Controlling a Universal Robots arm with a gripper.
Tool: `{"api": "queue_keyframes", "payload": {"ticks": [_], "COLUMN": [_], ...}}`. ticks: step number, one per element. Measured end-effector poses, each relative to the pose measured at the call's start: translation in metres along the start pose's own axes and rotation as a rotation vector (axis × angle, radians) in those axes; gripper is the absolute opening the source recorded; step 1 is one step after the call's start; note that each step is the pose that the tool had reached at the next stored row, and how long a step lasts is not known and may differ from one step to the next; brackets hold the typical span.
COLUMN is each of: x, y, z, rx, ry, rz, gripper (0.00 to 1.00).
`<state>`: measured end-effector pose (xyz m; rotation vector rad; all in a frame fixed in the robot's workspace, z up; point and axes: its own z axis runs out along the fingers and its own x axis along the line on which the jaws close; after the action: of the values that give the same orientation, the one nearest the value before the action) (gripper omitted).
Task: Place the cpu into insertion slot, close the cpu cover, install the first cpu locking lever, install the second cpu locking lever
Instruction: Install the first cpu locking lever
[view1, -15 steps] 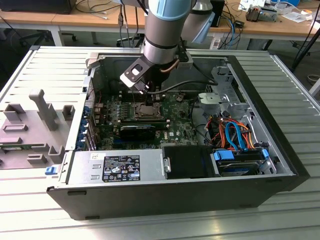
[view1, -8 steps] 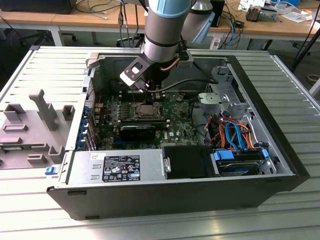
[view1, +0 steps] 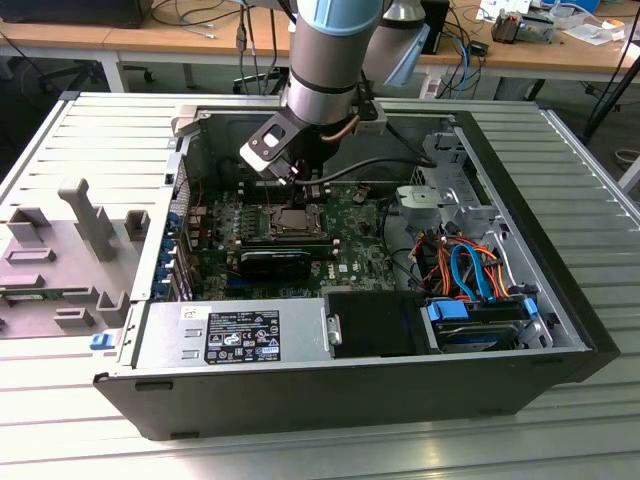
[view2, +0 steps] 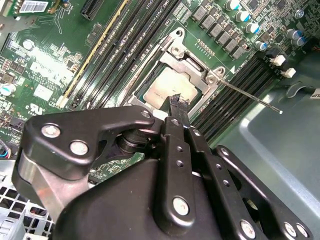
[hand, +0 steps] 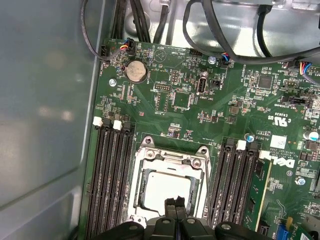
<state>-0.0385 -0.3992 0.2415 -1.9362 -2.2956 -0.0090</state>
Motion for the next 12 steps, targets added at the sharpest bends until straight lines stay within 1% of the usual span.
{"api": "queue_keyframes", "payload": {"ticks": [3, 8, 10, 12], "x": [0.0000, 0.0000, 0.0000, 0.0000], "y": [-0.0001, 0.0000, 0.0000, 0.0000], "z": [-0.0002, -0.0001, -0.0001, -0.0001], "rx": [0.0006, 0.0054, 0.0092, 0.0104], "ry": [-0.0005, -0.0042, -0.0071, -0.0081], "rz": [-0.004, -0.049, -0.083, -0.094], "gripper": [0.11, 0.11, 0.11, 0.11]}}
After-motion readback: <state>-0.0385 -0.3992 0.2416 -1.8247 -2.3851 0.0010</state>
